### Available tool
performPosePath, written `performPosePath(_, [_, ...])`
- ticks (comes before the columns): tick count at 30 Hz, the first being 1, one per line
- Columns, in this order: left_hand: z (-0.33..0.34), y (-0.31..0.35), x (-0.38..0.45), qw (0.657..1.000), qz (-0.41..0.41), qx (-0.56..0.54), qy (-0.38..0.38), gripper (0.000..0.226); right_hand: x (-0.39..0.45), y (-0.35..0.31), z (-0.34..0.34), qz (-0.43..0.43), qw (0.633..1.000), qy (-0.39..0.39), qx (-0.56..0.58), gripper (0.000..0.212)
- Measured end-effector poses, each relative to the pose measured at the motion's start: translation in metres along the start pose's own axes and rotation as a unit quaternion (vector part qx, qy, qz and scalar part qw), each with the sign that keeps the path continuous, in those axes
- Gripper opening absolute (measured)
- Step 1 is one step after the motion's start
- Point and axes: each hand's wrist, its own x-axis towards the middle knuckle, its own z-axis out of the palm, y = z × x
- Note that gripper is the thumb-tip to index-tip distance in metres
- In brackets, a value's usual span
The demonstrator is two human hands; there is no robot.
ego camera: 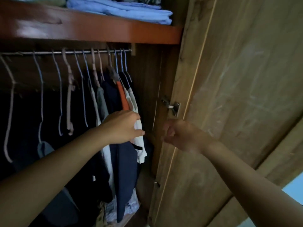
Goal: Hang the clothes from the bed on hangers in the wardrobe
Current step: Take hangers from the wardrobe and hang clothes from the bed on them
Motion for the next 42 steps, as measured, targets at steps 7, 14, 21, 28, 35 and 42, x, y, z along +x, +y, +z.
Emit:
performPosePath(7, [-0.023,-0.045,0.010,0.994,-0.022,-0.096,0.039,0.054,0.066,-0.034,0.002,-0.006,0.998,0.034,0.057,0.032])
performPosePath(14, [-0.027,-0.061,0.038,0.991,-0.030,-0.110,0.071,0.038,0.145,-0.041,-0.009,-0.017,0.995,0.087,0.037,0.029])
performPosePath(21, [-0.030,-0.066,0.074,0.989,-0.052,-0.102,0.091,0.030,0.216,-0.041,-0.007,0.035,0.997,0.072,0.000,0.029])
performPosePath(28, [-0.036,-0.068,0.087,0.980,-0.093,-0.122,0.123,0.030,0.249,-0.042,0.004,0.064,0.992,0.092,0.058,0.033])
performPosePath(35, [-0.037,-0.071,0.089,0.979,-0.094,-0.127,0.125,0.034,0.265,-0.051,0.005,0.032,0.981,0.156,0.115,0.026])
performPosePath(42, [-0.035,-0.071,0.088,0.978,-0.086,-0.139,0.128,0.035,0.267,-0.057,0.007,0.044,0.982,0.165,0.084,0.027])
